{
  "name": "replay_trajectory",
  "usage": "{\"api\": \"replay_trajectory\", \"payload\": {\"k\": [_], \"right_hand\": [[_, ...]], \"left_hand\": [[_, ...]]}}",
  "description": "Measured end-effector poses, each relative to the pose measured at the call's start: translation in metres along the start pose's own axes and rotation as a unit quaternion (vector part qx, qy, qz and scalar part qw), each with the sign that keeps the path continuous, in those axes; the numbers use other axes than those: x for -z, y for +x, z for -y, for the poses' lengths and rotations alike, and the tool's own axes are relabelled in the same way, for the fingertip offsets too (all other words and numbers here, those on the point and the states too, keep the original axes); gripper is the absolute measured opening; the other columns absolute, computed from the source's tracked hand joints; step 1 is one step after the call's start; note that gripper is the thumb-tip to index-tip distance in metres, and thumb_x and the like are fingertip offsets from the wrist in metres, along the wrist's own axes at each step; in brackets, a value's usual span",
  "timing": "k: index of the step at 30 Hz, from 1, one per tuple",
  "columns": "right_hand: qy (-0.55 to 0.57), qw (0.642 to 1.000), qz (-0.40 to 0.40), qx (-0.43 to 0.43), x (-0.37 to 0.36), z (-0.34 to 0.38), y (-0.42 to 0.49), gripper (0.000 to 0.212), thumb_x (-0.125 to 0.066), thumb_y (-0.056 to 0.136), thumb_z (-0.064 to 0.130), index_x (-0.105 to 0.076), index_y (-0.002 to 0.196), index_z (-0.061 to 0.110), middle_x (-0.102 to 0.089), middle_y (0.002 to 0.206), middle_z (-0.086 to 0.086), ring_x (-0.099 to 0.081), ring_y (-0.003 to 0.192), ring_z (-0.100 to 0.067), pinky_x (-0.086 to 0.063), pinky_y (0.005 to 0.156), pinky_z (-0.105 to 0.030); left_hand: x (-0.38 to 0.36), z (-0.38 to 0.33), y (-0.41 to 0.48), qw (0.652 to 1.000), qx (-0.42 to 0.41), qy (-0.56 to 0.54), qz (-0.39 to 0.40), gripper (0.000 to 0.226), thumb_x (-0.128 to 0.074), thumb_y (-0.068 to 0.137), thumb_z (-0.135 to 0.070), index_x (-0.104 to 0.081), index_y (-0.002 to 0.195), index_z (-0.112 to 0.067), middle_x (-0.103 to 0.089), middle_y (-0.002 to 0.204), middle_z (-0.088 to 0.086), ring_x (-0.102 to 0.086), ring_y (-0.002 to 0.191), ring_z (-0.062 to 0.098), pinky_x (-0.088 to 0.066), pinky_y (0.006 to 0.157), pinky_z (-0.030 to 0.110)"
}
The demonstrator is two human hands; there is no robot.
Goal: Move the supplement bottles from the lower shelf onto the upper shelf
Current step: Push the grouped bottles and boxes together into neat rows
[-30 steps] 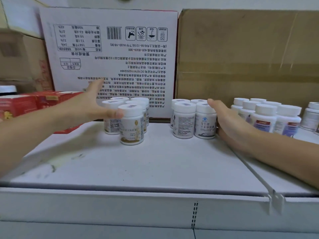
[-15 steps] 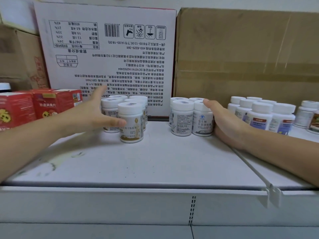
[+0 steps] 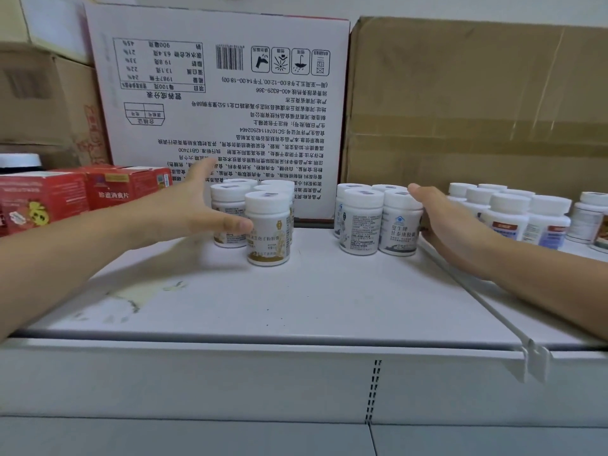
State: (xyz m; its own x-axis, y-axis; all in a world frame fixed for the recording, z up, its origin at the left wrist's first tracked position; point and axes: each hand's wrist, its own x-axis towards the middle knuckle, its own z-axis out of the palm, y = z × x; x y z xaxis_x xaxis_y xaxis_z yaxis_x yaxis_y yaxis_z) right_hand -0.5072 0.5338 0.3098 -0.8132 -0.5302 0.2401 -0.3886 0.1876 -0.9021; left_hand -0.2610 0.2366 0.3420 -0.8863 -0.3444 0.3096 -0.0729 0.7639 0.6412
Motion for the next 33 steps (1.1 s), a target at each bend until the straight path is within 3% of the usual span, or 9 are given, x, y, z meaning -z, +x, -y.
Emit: {"api": "replay_trajectory", "payload": {"k": [2,6,10,15,19,21,25,31,33], "right_hand": [[0.003,1.0,0.02,0.012,-0.006,0.001,-0.007,0.108,-0.05,0.053,0.095,-0.034,0.144,0.04,-0.046,0.145,0.016,-0.042,0.136,-0.012,-0.028,0.114,-0.046],[0.06,0.997,0.026,0.042,-0.017,0.01,-0.023,0.125,-0.065,0.049,0.086,-0.027,0.151,0.024,-0.035,0.155,-0.005,-0.035,0.142,-0.028,-0.03,0.114,-0.053],[0.083,0.994,0.042,0.051,-0.021,0.015,-0.031,0.11,-0.064,0.061,0.072,-0.031,0.149,0.016,-0.04,0.151,-0.012,-0.041,0.137,-0.031,-0.036,0.111,-0.053],[-0.008,0.999,0.021,0.027,-0.01,0.016,-0.029,0.111,-0.051,0.056,0.094,-0.03,0.143,0.029,-0.04,0.149,0.003,-0.033,0.143,-0.024,-0.024,0.116,-0.053],[-0.147,0.984,-0.058,0.082,-0.003,0.041,-0.037,0.083,-0.036,0.087,0.069,-0.002,0.154,0.033,-0.012,0.162,0.01,-0.013,0.148,-0.013,-0.01,0.119,-0.038],[-0.133,0.981,-0.068,0.123,-0.009,0.07,-0.043,0.082,-0.039,0.086,0.068,-0.009,0.154,0.034,-0.013,0.162,0.012,-0.016,0.147,-0.01,-0.011,0.119,-0.036],[0.031,0.989,0.006,0.145,-0.059,0.123,-0.044,0.077,-0.045,0.083,0.06,-0.028,0.151,0.029,-0.03,0.157,0.005,-0.031,0.141,-0.013,-0.022,0.119,-0.043],[0.051,0.989,0.1,0.097,-0.155,0.118,-0.024,0.115,-0.056,0.059,0.084,-0.01,0.154,0.038,-0.007,0.163,0.015,-0.012,0.148,-0.01,-0.013,0.119,-0.05],[0.056,0.988,0.114,0.089,-0.163,0.109,-0.014,0.11,-0.058,0.066,0.08,-0.01,0.154,0.035,-0.013,0.162,0.011,-0.018,0.147,-0.012,-0.02,0.117,-0.046]], "left_hand": [[0.001,0.002,0.001,1.0,-0.003,-0.001,0.006,0.158,-0.078,0.019,-0.083,-0.001,0.152,-0.043,-0.012,0.162,-0.016,-0.026,0.143,0.011,-0.026,0.11,0.032],[0.002,0.007,0.002,1.0,-0.003,0.003,0.003,0.157,-0.077,0.019,-0.083,-0.002,0.151,-0.044,-0.009,0.163,-0.016,-0.023,0.146,0.013,-0.025,0.116,0.037],[0.003,0.01,0.002,1.0,0.0,-0.004,0.007,0.155,-0.078,0.021,-0.082,-0.003,0.151,-0.045,-0.009,0.163,-0.015,-0.022,0.147,0.015,-0.024,0.118,0.04],[0.009,0.009,0.006,1.0,0.004,0.006,0.016,0.159,-0.075,0.018,-0.086,-0.002,0.152,-0.043,-0.009,0.163,-0.015,-0.023,0.146,0.015,-0.023,0.119,0.04],[0.016,0.009,0.015,1.0,-0.005,0.009,0.023,0.162,-0.075,0.014,-0.086,-0.003,0.152,-0.041,-0.01,0.163,-0.013,-0.022,0.147,0.016,-0.022,0.12,0.042],[0.02,0.008,0.02,1.0,-0.007,0.005,0.018,0.165,-0.075,0.013,-0.085,-0.002,0.153,-0.038,-0.012,0.163,-0.009,-0.022,0.147,0.017,-0.022,0.12,0.043],[0.027,0.014,0.031,0.998,-0.009,-0.004,0.061,0.162,-0.08,0.018,-0.081,0.001,0.153,-0.04,-0.011,0.164,-0.007,-0.022,0.147,0.016,-0.022,0.12,0.042],[0.023,0.024,0.044,0.989,-0.017,-0.081,0.124,0.166,-0.088,0.018,-0.07,0.001,0.154,-0.035,-0.017,0.163,0.0,-0.034,0.138,0.016,-0.027,0.118,0.042],[0.016,0.032,0.046,0.979,-0.021,-0.14,0.144,0.171,-0.093,0.017,-0.062,0.002,0.155,-0.029,-0.022,0.161,0.002,-0.039,0.135,0.014,-0.028,0.117,0.04]]}}
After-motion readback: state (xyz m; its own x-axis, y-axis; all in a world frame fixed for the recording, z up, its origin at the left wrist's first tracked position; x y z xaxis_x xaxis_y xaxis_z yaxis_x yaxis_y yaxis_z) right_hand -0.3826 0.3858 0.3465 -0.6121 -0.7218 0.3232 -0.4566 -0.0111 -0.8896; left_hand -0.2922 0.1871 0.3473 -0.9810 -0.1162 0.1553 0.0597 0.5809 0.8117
